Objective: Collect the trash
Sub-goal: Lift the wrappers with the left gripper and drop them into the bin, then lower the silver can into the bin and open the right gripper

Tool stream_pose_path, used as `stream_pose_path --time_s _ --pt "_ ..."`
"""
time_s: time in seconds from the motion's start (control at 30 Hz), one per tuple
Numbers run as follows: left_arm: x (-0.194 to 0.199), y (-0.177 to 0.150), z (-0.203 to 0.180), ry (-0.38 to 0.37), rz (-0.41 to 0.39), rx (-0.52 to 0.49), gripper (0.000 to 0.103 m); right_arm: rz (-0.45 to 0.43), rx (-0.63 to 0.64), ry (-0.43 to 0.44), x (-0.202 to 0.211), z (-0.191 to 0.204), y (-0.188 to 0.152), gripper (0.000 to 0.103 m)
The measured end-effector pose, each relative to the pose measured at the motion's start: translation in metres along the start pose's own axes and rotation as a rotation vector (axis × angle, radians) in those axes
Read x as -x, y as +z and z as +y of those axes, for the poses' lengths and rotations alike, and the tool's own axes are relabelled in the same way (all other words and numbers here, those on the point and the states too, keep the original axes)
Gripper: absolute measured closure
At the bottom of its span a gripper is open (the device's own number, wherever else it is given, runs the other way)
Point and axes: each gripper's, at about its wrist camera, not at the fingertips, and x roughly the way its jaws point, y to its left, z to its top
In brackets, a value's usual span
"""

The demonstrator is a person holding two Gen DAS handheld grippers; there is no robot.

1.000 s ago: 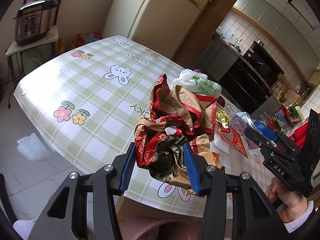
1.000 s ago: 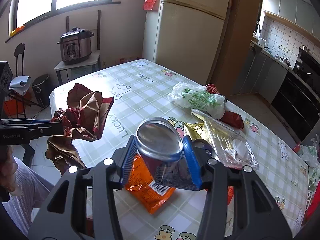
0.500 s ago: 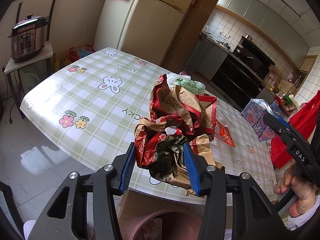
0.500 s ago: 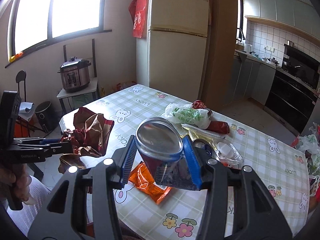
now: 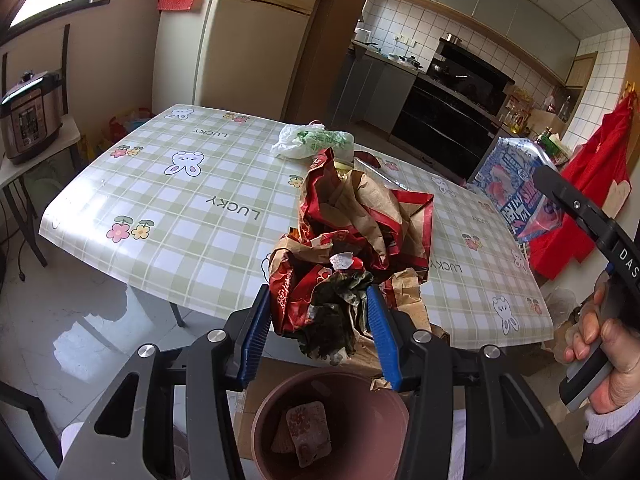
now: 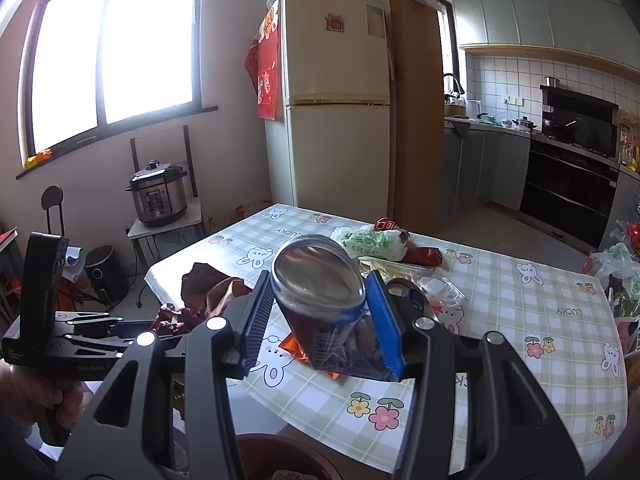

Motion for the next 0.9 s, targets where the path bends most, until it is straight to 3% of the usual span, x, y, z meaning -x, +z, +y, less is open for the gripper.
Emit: stream_pose_path --time_s 0.2,0.5,0.67,0.9 --pt "0.016 -0.030 -0.013 -0.032 0.014 -0.033 0.056 -0.012 -0.019 -0.002 0.033 0.009 -0.021 0.054" --pt "0.009 -0.076 -0.027 -0.076 0.109 -0.079 0.053 -0.015 -0.042 -0.029 0.074 0.019 -0.052 0.054" --pt "0.014 -0.073 -0.034 -0.101 0.081 -0.080 0.037 -0.024 -0.041 -0.033 0.082 0.019 -0.048 0.054" --pt "0.034 -0.053 -0.020 -0.020 -0.016 -0.044 0.013 -0.031 -0.029 -0.009 0.084 0.026 -0.041 0.054"
